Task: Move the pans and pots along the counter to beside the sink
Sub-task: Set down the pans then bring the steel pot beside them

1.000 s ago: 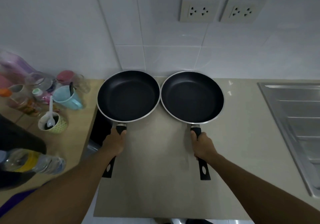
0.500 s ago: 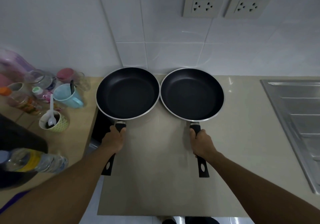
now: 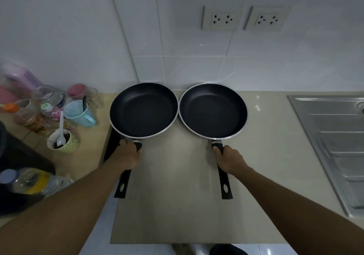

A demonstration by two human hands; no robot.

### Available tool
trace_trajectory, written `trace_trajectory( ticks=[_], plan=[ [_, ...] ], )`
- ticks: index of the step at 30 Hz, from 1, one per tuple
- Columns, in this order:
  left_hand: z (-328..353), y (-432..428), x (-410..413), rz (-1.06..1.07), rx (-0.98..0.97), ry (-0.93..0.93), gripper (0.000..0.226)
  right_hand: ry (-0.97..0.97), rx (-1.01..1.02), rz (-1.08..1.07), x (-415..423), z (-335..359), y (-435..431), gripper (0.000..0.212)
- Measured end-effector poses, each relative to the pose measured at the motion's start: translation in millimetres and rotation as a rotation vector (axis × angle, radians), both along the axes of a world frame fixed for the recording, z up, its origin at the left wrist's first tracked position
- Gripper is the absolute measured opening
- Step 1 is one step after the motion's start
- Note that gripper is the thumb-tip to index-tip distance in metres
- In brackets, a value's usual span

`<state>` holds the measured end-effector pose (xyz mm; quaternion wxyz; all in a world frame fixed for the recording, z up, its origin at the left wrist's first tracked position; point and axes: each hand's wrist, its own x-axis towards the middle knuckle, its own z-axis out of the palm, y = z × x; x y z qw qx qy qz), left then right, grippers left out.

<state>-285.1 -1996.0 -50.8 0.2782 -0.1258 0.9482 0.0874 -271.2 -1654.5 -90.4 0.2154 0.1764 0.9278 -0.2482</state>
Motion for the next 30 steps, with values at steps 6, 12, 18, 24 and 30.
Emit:
trace_trajectory(
  ticks=[6,12,18,24,30],
  plan=[
    [43,44,-26,-0.281,0.014,0.191,0.047,0.17,-0.052,0.058,-3,49,31,0.075],
    [82,133,-52,-0.411,0.282,0.217,0.071,0.284,-0.025,0.075,9,100,82,0.084],
    [110,239,-52,-0.487,0.399,0.183,0.094,0.324,-0.024,-0.044,41,129,158,0.083],
    [119,371,-30,-0.603,0.472,0.187,0.08,0.405,-0.037,-0.173,103,142,263,0.078],
    [122,531,20,-0.787,0.468,0.182,0.057,0.407,-0.044,-0.303,178,145,390,0.082]
  ],
)
